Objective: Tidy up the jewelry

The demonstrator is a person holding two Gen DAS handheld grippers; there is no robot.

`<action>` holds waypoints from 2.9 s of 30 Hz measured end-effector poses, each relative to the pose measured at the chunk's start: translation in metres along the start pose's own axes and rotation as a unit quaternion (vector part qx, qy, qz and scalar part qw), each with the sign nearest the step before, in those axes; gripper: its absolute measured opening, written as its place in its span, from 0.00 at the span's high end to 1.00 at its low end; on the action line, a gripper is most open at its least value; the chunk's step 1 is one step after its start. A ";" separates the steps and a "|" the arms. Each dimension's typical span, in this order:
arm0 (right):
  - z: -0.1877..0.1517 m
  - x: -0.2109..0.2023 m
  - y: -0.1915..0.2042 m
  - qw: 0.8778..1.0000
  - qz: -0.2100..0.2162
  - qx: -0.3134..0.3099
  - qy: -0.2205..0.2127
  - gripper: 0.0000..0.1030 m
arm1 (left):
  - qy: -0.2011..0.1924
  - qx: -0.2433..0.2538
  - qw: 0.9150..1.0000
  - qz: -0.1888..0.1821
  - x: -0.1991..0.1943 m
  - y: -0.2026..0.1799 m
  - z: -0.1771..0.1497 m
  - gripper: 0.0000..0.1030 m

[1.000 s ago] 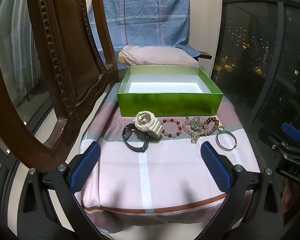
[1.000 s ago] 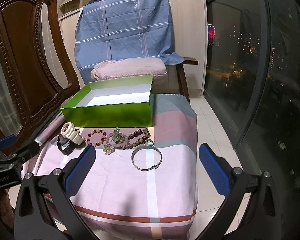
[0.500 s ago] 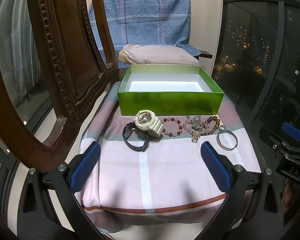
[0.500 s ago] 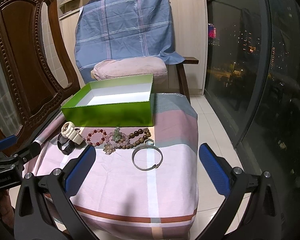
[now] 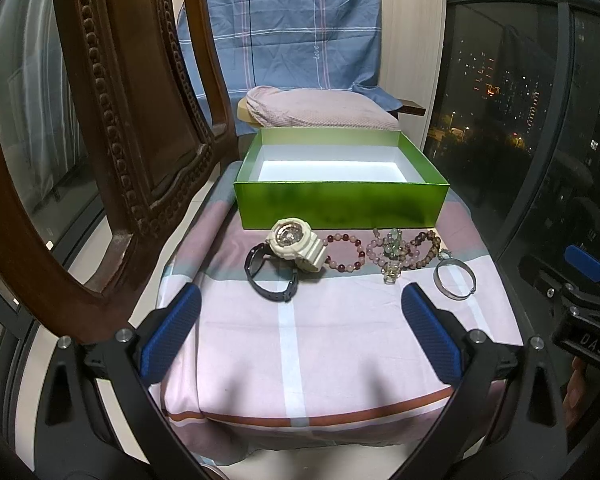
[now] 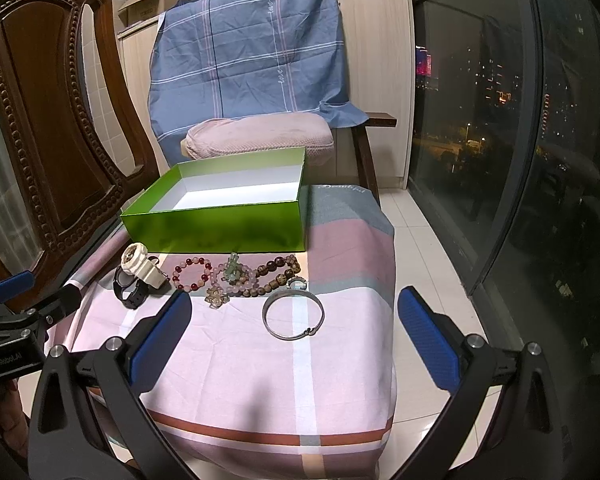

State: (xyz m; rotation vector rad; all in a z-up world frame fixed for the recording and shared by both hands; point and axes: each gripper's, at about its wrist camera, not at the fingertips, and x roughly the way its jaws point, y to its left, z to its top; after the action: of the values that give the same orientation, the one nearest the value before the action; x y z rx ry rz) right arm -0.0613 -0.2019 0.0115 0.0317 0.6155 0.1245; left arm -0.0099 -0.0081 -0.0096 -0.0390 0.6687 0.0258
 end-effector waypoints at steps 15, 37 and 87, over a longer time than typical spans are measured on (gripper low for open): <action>0.000 0.000 0.000 1.000 0.000 0.001 0.000 0.03 | 0.001 0.000 1.000 0.000 0.001 -0.001 -0.001 0.04; -0.001 0.000 0.000 1.000 0.001 0.002 0.002 0.03 | 0.002 -0.002 1.000 0.000 0.001 -0.001 -0.002 0.04; 0.037 0.179 0.066 0.978 0.097 -0.073 0.171 0.79 | 0.011 -0.046 0.999 -0.005 0.004 0.046 0.010 0.04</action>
State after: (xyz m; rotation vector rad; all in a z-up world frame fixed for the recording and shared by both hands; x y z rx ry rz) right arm 0.0977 -0.1132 -0.0566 -0.0744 0.9455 0.3699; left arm -0.0025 0.0381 -0.0051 -0.1309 0.6893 0.0457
